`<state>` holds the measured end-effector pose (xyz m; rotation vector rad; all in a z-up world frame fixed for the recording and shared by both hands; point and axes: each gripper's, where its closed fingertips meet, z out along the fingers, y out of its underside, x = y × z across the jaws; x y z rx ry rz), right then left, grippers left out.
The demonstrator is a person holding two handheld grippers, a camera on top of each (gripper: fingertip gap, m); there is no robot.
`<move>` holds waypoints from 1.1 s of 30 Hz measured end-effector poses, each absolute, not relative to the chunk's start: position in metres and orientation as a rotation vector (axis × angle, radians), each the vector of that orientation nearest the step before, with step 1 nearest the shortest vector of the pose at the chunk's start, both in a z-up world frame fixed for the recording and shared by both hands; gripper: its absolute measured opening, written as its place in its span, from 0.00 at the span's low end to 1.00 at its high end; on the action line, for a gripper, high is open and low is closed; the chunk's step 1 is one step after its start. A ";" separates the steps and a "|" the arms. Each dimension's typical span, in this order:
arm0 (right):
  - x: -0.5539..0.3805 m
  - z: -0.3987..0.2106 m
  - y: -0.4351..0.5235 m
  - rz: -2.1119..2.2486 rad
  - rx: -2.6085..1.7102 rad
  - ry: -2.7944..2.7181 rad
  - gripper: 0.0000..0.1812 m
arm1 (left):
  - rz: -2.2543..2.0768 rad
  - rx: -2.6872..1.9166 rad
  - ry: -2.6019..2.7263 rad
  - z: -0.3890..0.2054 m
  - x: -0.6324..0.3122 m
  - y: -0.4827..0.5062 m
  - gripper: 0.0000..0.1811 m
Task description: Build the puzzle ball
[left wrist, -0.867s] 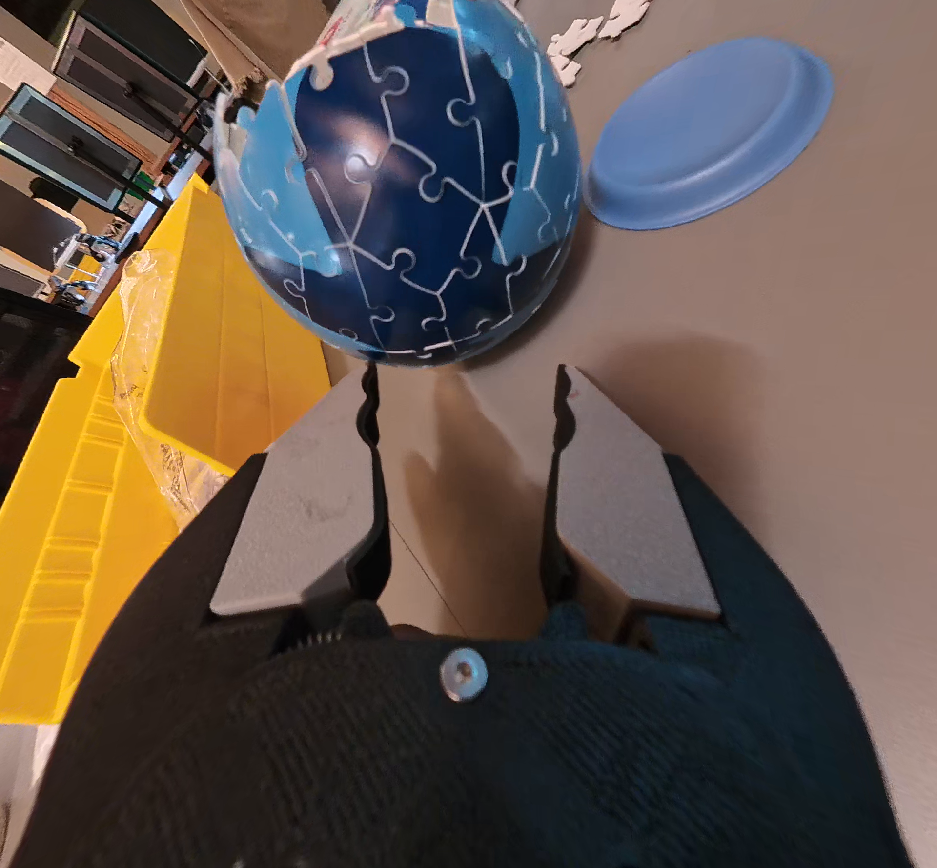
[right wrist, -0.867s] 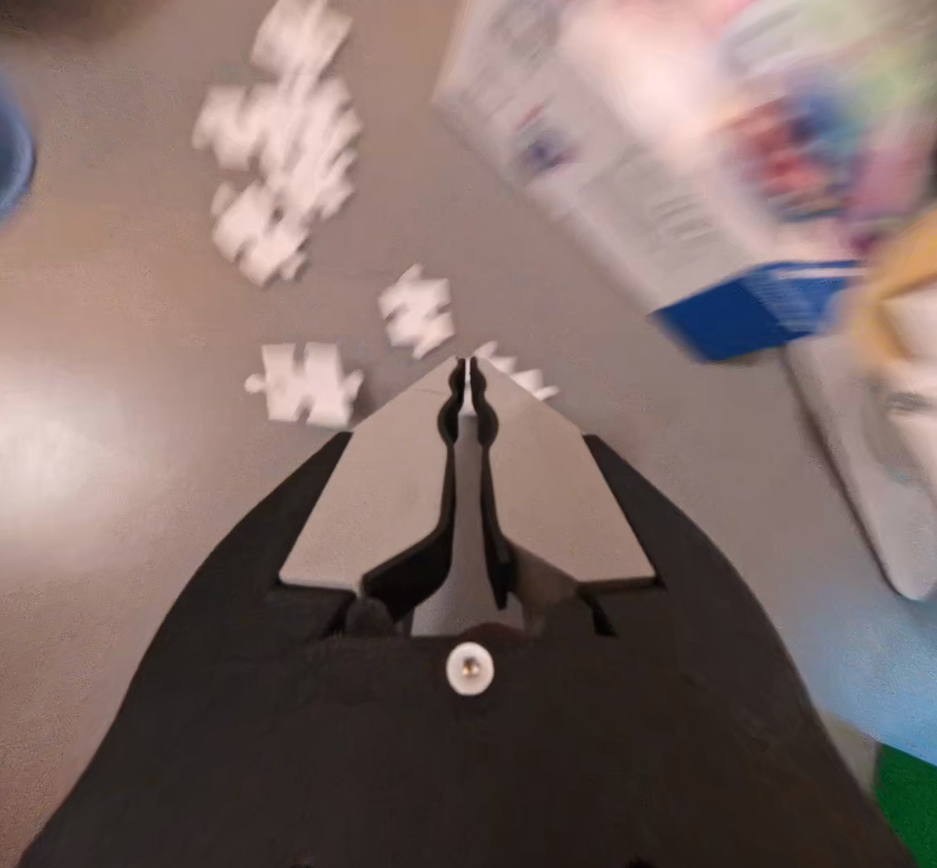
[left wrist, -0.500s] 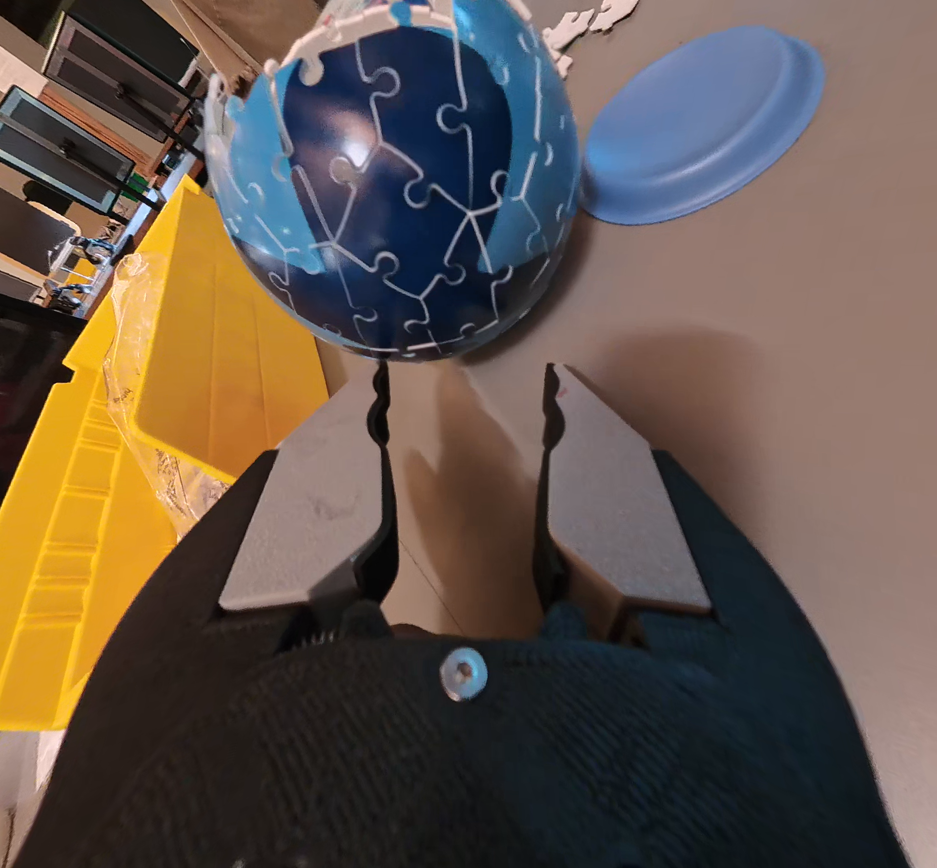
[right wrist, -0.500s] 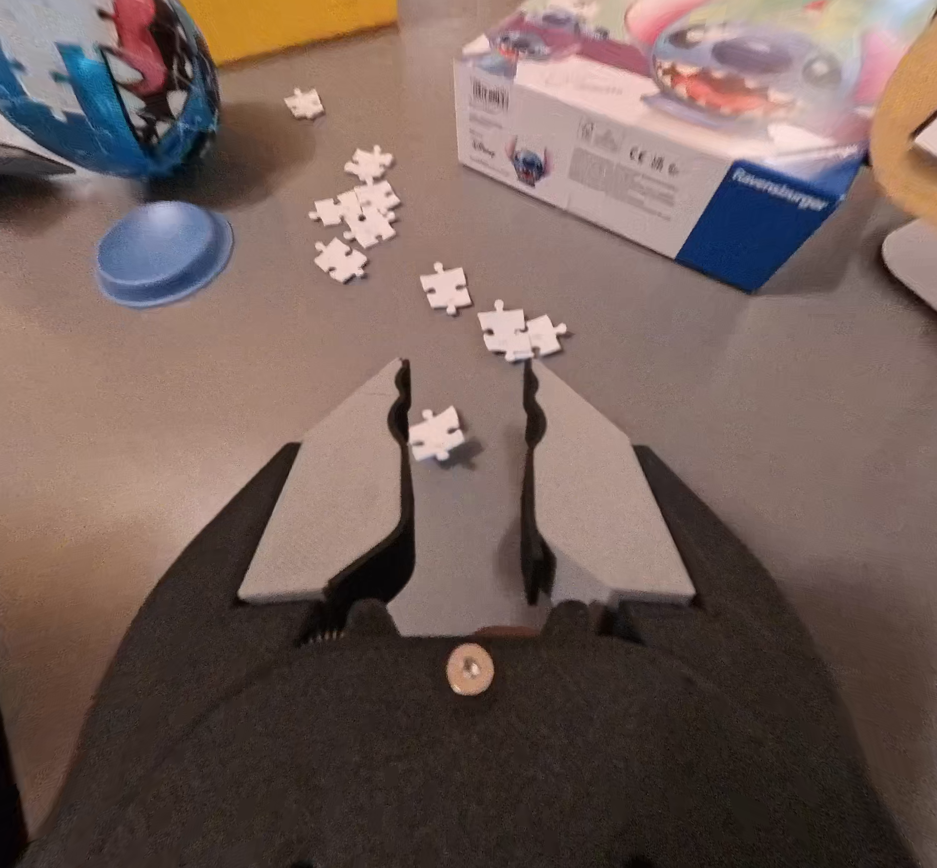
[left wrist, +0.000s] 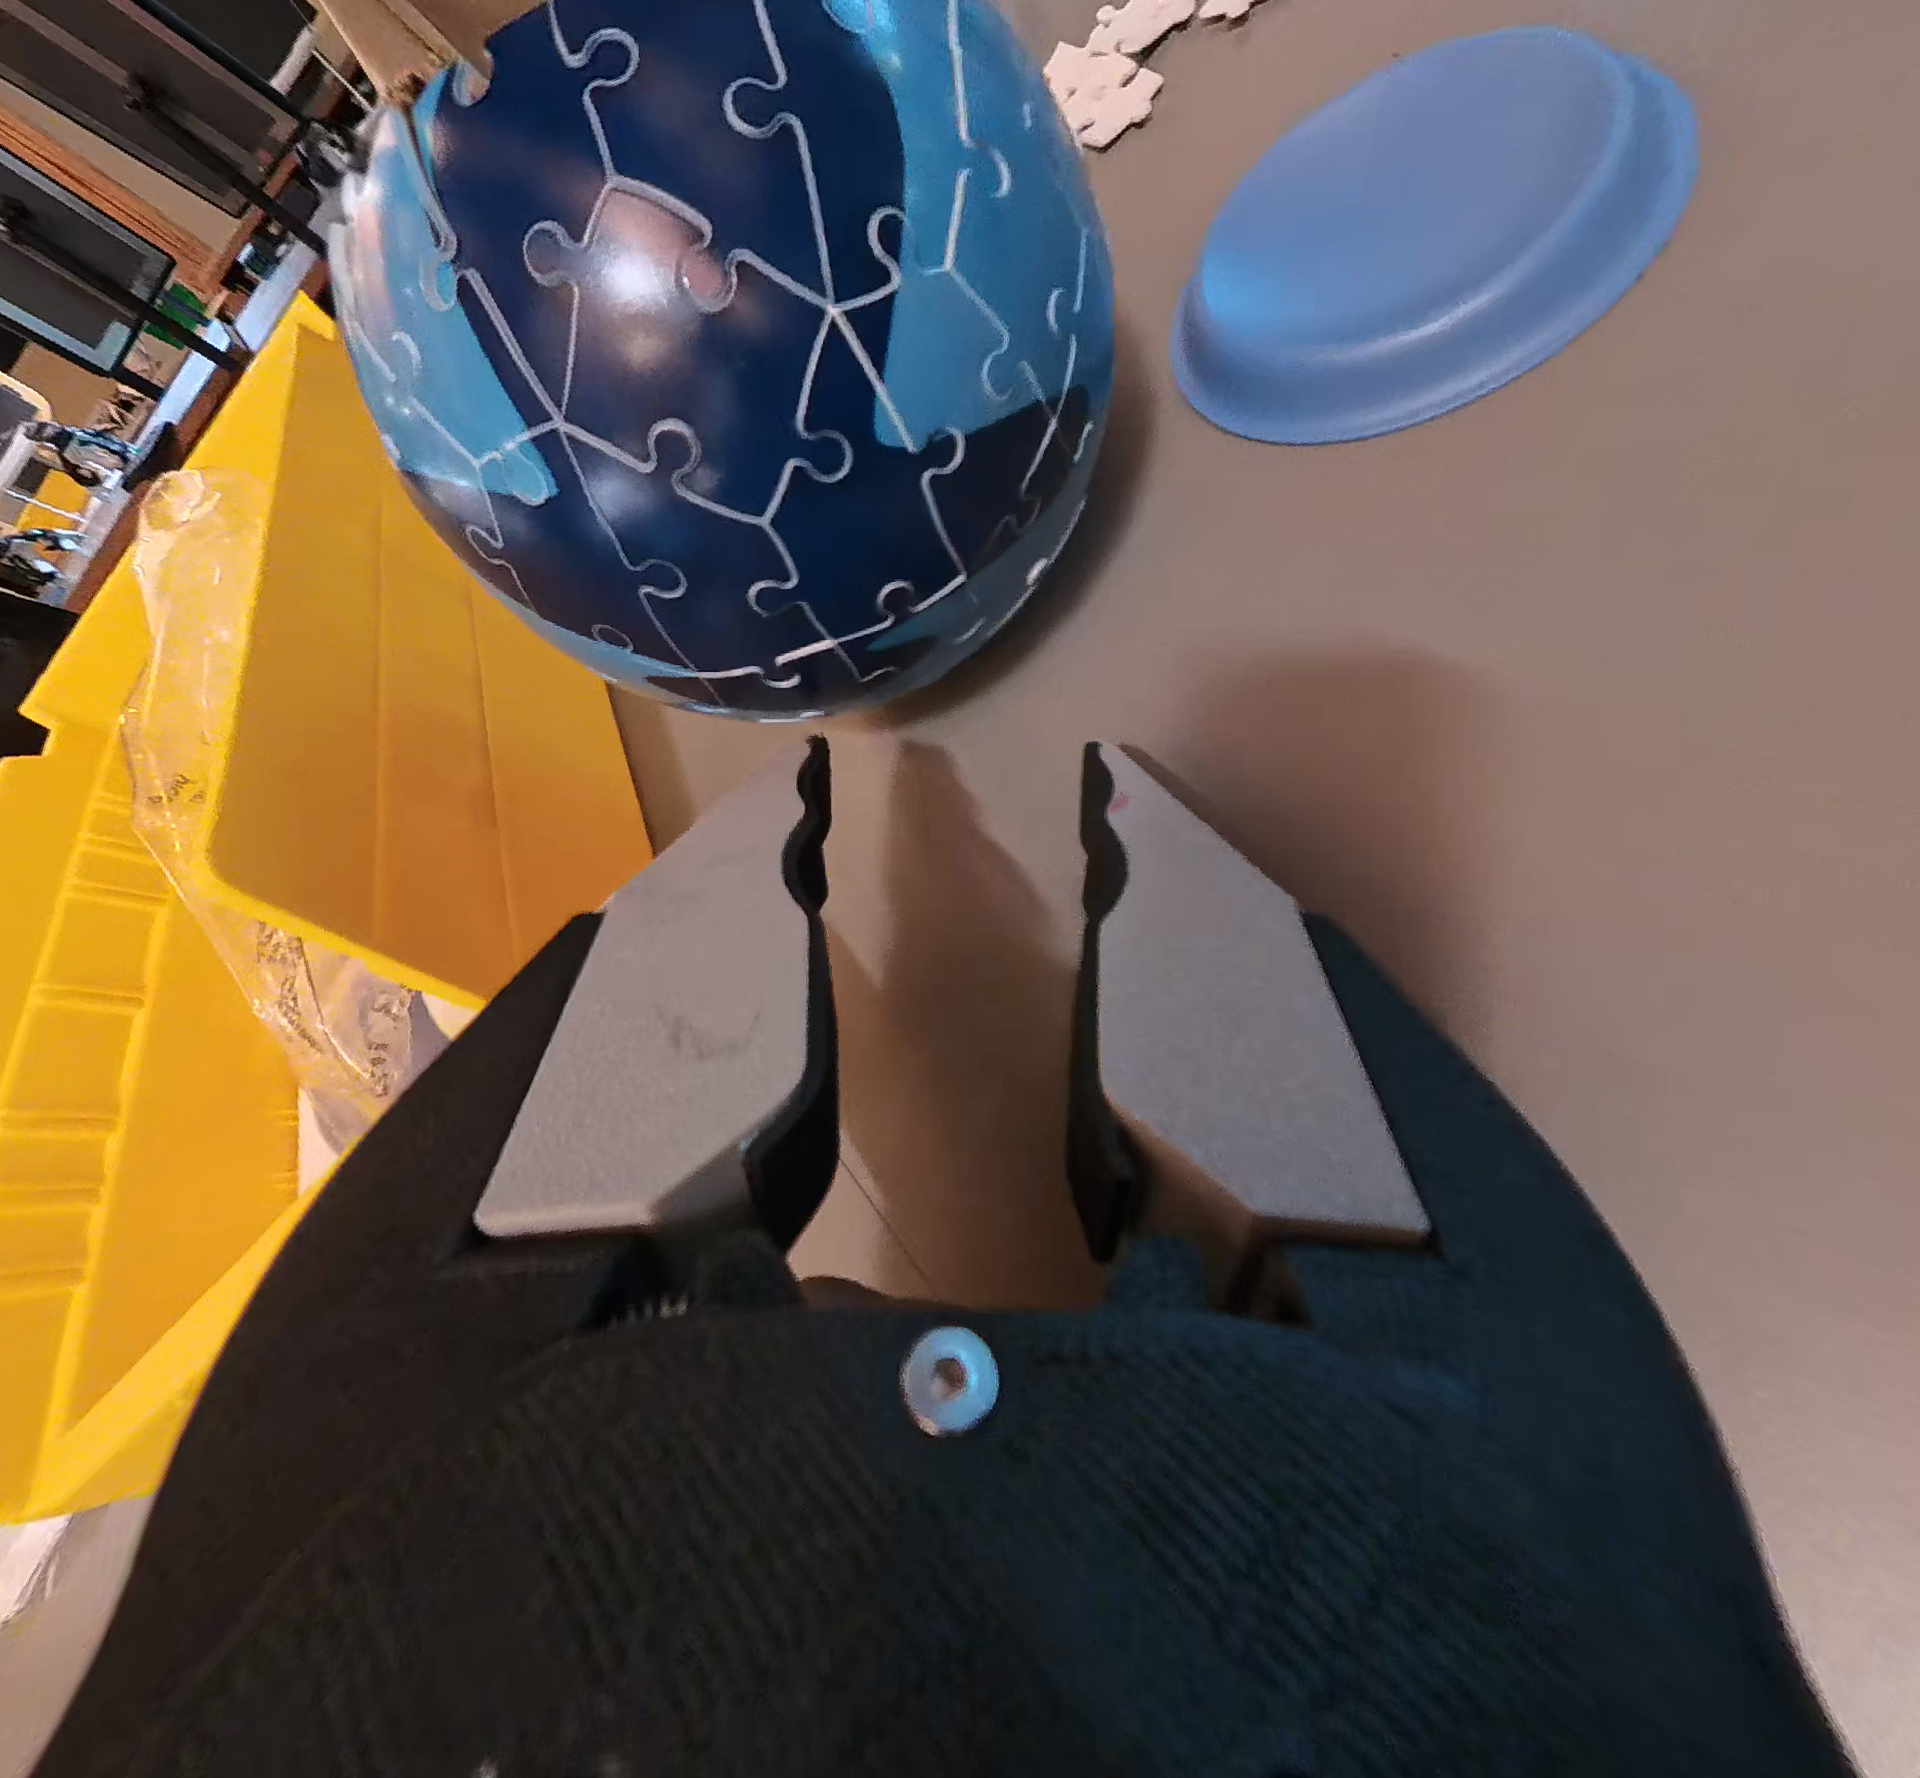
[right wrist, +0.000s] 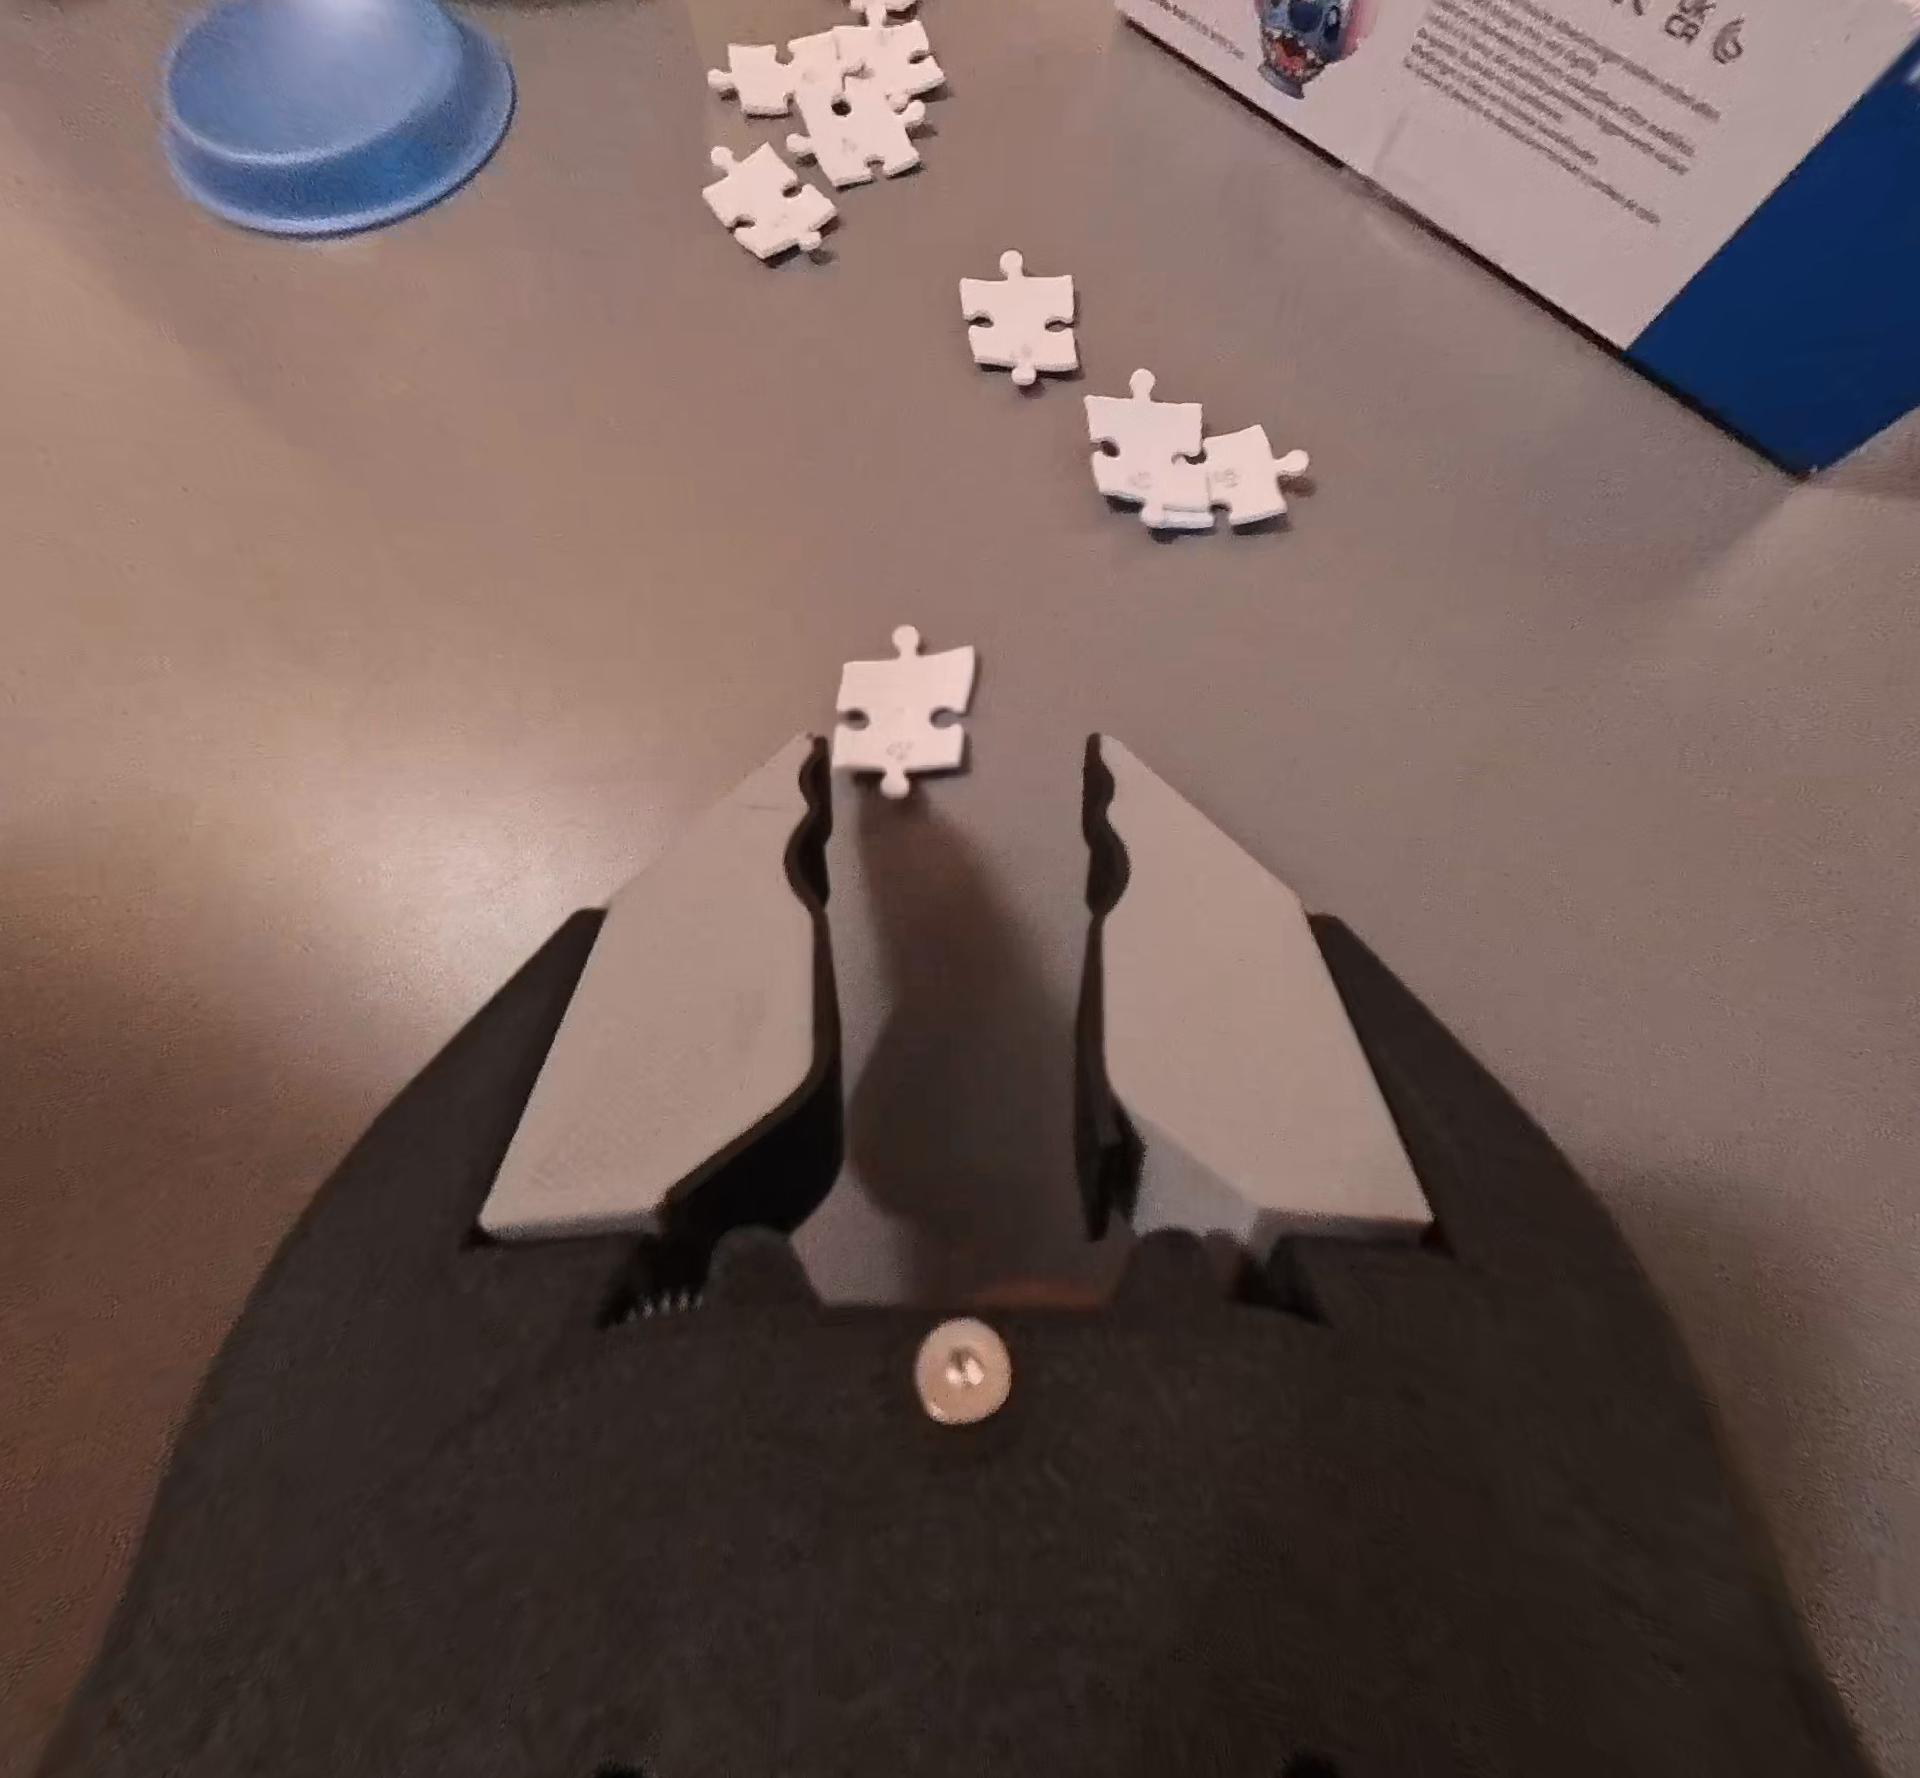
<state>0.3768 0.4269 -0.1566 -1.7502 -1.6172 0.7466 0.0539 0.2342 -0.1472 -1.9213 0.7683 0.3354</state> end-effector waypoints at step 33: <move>0.263 -0.142 0.390 0.848 -1.476 -1.732 0.13 | 0.037 -1.966 0.854 -0.152 0.072 0.237 0.45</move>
